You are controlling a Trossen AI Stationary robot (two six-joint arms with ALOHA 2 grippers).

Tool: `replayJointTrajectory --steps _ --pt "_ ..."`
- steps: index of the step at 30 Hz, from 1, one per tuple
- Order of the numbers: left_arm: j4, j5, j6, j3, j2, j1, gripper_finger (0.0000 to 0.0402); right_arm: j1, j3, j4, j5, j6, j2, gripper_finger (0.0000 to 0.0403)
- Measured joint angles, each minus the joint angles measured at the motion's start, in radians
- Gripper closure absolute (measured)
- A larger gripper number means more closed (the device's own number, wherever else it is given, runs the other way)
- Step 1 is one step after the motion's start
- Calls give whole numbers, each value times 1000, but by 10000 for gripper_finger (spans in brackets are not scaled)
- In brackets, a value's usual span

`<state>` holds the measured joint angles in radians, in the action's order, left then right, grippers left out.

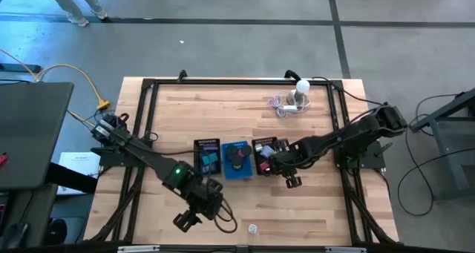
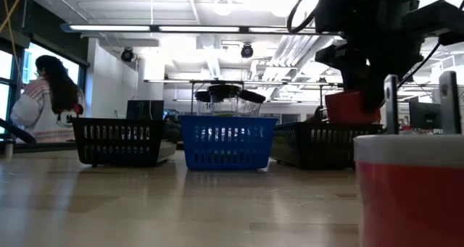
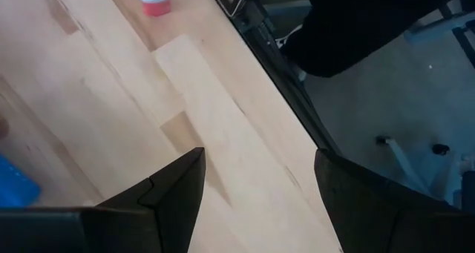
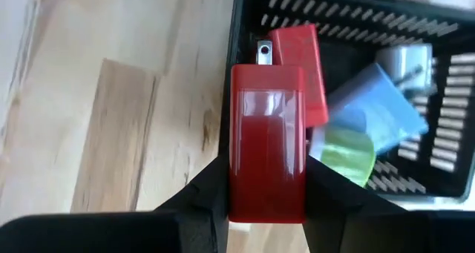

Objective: Pick & Place Office items
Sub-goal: Put the red charger adapter into the right black bin, then put the pink charger adapter into the right black bin

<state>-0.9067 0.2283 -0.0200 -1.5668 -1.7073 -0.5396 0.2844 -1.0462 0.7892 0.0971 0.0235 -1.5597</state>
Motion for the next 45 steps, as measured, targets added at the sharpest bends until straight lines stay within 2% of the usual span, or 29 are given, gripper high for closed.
replayJointTrajectory --steps 14,32,38,42,45 --pt "8 0 -8 0 0 -13 155 -24 0 -68 -32 -40 -74 291" --pt "10 -1 -3 0 -1 -13 155 -29 0 -119 -18 69 -87 211" --pt "9 -1 -4 0 -1 -13 155 -27 -9 -101 -10 108 -46 191" --pt "10 -15 -53 0 -1 -14 155 -24 -38 -91 -32 144 2 194" --pt "8 -88 -201 0 -1 -22 155 -6 -51 -103 -100 170 43 196"
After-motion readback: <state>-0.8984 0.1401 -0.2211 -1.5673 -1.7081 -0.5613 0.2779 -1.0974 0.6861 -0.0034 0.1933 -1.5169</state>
